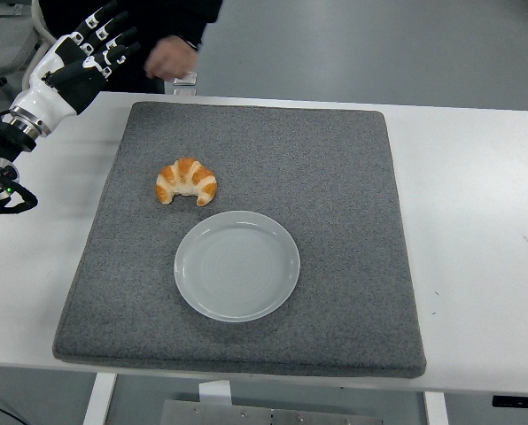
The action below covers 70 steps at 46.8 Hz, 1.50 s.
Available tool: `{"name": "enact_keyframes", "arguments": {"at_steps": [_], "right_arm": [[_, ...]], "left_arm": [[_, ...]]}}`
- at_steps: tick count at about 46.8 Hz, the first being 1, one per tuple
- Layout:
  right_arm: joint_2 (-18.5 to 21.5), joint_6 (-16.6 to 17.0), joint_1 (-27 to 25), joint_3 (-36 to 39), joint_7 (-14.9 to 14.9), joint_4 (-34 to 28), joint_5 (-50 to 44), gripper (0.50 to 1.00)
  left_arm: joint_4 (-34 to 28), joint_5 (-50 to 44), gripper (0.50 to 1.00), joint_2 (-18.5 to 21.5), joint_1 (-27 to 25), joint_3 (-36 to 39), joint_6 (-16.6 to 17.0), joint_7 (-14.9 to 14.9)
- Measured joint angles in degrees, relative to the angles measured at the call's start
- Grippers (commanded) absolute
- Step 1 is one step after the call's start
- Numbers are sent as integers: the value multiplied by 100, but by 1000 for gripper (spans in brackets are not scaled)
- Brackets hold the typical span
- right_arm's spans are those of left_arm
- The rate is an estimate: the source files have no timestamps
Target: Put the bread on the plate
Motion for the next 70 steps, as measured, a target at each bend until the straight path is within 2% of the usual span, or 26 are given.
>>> {"name": "enact_keyframes", "arguments": {"at_steps": [53, 70], "right_arm": [[0, 0, 0, -2, 0, 0, 0, 930], [0, 0, 0, 0, 0, -3, 0, 930]], "left_arm": [[-60, 0, 990, 0, -15, 14, -47, 9], [-55, 3, 990, 122, -344, 102, 0, 90]]}}
